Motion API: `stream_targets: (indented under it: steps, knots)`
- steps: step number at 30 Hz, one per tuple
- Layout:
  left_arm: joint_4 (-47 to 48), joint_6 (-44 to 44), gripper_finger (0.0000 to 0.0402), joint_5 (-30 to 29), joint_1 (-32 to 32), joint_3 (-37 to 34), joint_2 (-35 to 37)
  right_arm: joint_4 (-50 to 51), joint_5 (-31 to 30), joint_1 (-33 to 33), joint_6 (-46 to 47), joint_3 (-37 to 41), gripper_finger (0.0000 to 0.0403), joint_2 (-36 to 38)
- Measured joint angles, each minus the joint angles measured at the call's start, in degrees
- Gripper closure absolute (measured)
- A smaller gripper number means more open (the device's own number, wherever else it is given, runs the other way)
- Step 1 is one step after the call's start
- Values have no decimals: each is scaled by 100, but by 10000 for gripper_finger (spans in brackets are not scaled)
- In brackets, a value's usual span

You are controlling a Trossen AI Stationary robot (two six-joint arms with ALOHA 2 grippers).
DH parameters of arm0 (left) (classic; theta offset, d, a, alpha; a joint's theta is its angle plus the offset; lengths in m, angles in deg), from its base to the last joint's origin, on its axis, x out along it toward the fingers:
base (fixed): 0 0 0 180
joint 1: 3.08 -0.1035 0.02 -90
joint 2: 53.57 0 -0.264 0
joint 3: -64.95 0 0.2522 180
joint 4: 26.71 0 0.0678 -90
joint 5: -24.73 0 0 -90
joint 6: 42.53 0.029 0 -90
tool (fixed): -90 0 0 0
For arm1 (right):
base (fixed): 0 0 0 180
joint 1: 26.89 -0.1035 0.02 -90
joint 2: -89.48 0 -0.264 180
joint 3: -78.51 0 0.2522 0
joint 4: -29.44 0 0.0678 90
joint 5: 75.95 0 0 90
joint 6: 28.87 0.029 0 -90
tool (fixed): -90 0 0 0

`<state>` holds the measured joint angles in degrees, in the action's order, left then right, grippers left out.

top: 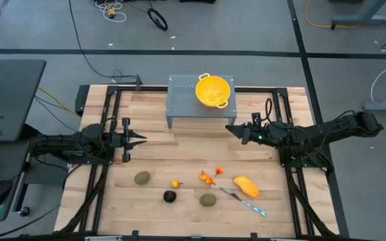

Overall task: Pick & Place Fruit
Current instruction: Put the peach into the yellow strainer bowl on the shelf

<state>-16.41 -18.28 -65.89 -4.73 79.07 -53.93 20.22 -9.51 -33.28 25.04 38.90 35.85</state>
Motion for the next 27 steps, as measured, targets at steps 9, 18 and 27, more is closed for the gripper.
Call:
stream_targets:
  steps: [9,18,27]
  knots:
    - [0,0,338,2,2,-2,2,-508,988,0,-759,-2,399,0]
    - [0,-1,338,0,1,-1,0,-606,1711,0,-1088,-447,399,-4]
    - [0,-1,338,1,0,-2,1,-22,2080,2,-1796,-1342,399,-2]
